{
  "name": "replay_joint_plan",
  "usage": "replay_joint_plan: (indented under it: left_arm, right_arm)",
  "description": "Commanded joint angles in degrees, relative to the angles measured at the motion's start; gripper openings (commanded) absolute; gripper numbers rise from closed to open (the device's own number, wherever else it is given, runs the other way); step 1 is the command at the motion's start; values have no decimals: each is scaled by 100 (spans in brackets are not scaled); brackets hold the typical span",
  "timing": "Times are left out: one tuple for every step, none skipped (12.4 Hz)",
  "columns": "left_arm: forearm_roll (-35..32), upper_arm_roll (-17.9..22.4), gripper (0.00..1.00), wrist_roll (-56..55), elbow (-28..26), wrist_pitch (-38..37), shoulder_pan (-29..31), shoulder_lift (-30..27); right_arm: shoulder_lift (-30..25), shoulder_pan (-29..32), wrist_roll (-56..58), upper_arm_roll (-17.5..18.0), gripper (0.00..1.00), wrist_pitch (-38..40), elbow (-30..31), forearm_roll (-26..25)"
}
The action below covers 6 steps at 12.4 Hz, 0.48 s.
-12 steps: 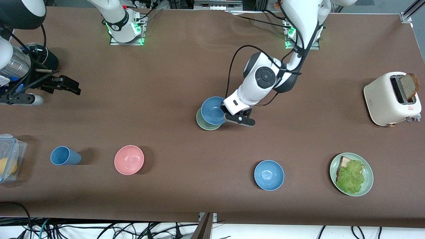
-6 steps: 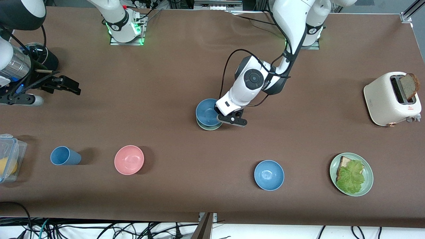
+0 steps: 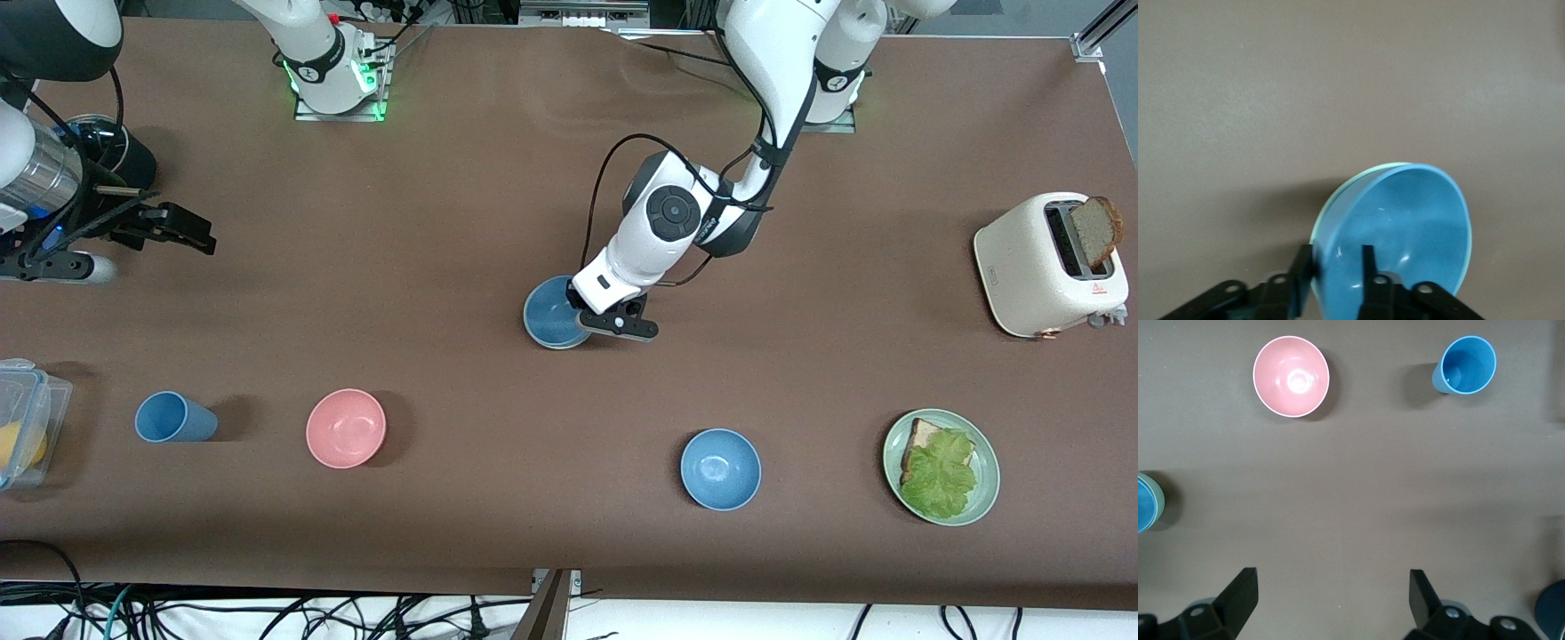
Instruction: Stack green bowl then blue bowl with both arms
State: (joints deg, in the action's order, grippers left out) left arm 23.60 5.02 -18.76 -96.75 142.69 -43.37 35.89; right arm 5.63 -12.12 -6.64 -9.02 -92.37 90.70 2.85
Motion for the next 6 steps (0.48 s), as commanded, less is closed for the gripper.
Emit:
replay_joint_plan:
  left_arm:
    - [127,113,100,-137,393,-214,-31,-2]
    - [118,130,100,-137,481,-407,30,-72]
    - [83,165,100,-137,577,-696,126,-160]
    - [31,227,100,-102,613,-1064,266,-326]
    - [-344,245,100,-67,613,-1338,459,-624]
    - [-748,236,100,-32,613,-1602,705,-914]
  right_arm:
    - [8,16,-48,6,100,88,-52,5]
    - [8,25,-48,6,100,88,-52,5]
    - [8,25,-39,6,100,88,-52,5]
    - [8,25,-39,-3,100,88,-52,5]
    - [8,25,-39,-3,100,88,-52,5]
    - [8,25,-39,-3,100,88,-52,5]
